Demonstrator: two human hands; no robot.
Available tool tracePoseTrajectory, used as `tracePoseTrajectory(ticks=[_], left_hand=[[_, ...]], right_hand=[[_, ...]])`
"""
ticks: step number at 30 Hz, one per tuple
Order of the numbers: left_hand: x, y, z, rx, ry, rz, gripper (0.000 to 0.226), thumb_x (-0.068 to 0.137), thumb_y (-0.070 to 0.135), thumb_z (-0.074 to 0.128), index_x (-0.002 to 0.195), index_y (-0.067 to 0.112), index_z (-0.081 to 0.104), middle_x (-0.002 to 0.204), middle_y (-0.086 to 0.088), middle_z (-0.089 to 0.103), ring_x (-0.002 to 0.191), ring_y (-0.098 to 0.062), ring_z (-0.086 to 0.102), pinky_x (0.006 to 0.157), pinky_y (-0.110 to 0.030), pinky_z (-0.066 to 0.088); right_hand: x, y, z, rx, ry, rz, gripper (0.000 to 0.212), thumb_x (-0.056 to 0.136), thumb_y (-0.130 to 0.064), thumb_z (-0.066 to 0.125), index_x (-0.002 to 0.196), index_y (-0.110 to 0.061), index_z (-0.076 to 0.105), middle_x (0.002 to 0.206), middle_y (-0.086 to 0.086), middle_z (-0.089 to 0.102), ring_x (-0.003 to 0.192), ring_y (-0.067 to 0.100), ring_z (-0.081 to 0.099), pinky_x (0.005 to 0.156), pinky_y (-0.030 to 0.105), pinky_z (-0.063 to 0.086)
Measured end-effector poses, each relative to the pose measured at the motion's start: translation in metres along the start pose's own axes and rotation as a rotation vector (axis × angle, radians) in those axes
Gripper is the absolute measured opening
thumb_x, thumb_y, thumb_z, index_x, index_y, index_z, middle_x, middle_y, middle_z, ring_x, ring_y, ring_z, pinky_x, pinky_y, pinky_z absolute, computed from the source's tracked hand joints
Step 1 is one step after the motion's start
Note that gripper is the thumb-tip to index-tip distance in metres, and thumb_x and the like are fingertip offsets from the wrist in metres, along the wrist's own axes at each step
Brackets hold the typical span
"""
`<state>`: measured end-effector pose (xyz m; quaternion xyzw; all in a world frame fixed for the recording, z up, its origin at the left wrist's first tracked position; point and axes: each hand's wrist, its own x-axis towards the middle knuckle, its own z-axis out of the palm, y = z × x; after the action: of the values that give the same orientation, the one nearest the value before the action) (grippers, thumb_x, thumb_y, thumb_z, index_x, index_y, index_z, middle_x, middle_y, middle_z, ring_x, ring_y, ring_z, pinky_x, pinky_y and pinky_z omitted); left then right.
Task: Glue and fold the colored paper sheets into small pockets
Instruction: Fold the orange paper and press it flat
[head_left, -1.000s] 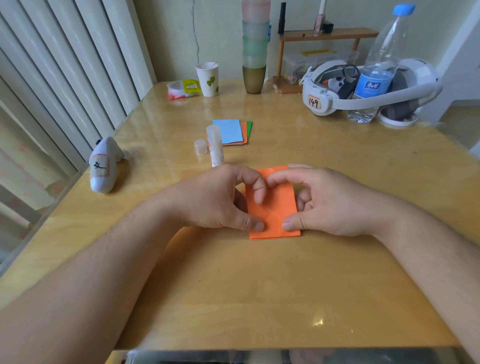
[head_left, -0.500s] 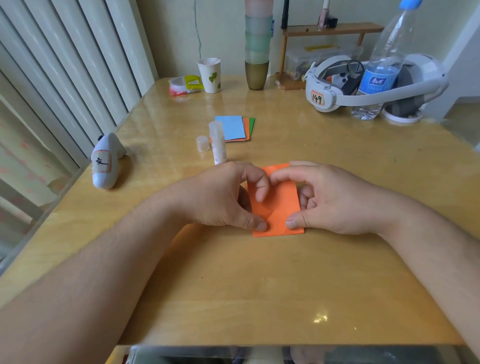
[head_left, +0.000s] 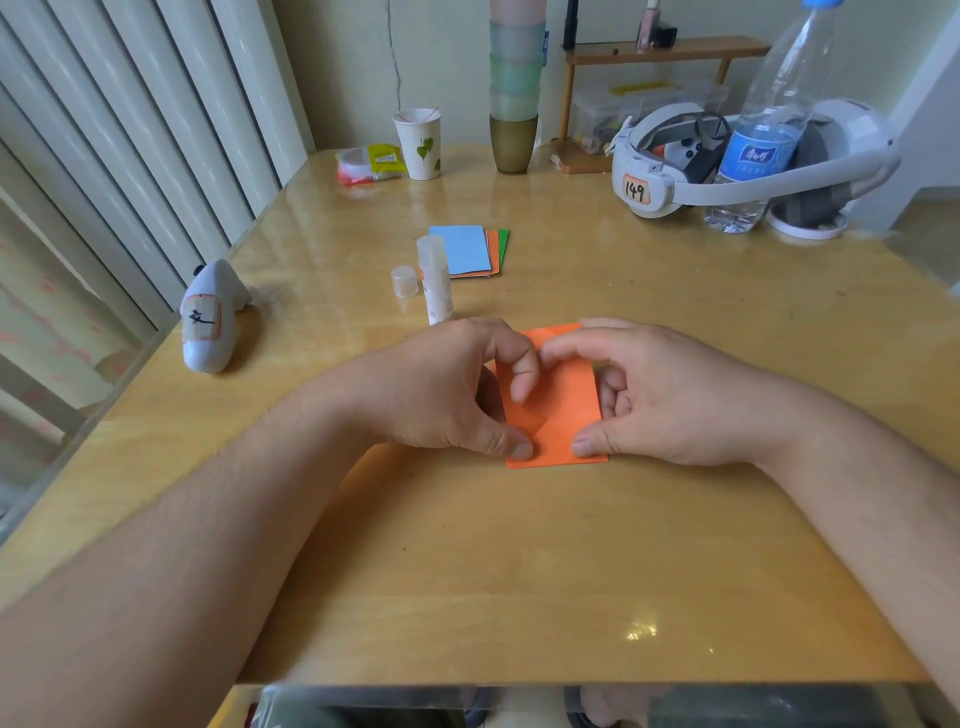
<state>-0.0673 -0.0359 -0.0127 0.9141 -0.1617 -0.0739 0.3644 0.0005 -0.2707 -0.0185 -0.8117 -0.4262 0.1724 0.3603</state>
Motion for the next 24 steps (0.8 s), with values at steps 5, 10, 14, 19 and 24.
tracePoseTrajectory(ticks=[5,10,14,19,24], left_hand=[[0.0,0.001,-0.001,0.062,-0.005,0.031,0.04,0.066,0.03,0.097,0.082,0.032,0.061,0.097,0.011,0.053,0.074,-0.006,0.057,0.07,-0.03,0.054],[-0.001,0.005,0.0,0.134,0.05,0.058,0.036,0.066,0.033,0.096,0.078,0.031,0.062,0.091,0.01,0.047,0.073,-0.003,0.051,0.067,-0.017,0.042],[0.0,0.005,0.004,0.202,0.128,0.125,0.039,0.064,0.039,0.097,0.072,0.029,0.06,0.094,0.004,0.051,0.086,-0.005,0.051,0.067,-0.014,0.04],[0.002,0.002,0.006,0.192,0.138,0.162,0.043,0.062,0.037,0.099,0.07,0.026,0.057,0.097,0.001,0.053,0.091,-0.008,0.051,0.071,-0.023,0.046],[0.001,0.004,0.006,0.144,0.152,0.179,0.06,0.061,0.031,0.1,0.096,0.034,0.052,0.107,0.006,0.05,0.083,-0.006,0.052,0.07,-0.023,0.047]], right_hand=[[-0.001,-0.001,0.0,-0.029,0.006,-0.002,0.068,0.07,-0.011,0.096,0.118,-0.045,0.062,0.1,-0.022,0.051,0.068,0.005,0.062,0.062,0.016,0.047],[-0.001,-0.001,0.0,-0.04,0.003,0.006,0.067,0.071,-0.01,0.096,0.123,-0.039,0.063,0.096,-0.026,0.052,0.067,0.005,0.061,0.062,0.015,0.047],[-0.001,-0.001,-0.001,-0.047,-0.01,0.004,0.066,0.072,-0.01,0.094,0.123,-0.039,0.063,0.091,-0.033,0.054,0.067,0.005,0.06,0.061,0.015,0.045],[-0.002,-0.004,-0.001,-0.079,-0.017,0.007,0.066,0.073,-0.008,0.093,0.123,-0.038,0.062,0.088,-0.04,0.054,0.066,0.004,0.058,0.061,0.014,0.045],[-0.005,-0.01,-0.004,-0.145,0.002,0.052,0.072,0.071,-0.02,0.096,0.123,-0.048,0.054,0.076,-0.026,0.06,0.064,0.002,0.056,0.062,0.017,0.045]])
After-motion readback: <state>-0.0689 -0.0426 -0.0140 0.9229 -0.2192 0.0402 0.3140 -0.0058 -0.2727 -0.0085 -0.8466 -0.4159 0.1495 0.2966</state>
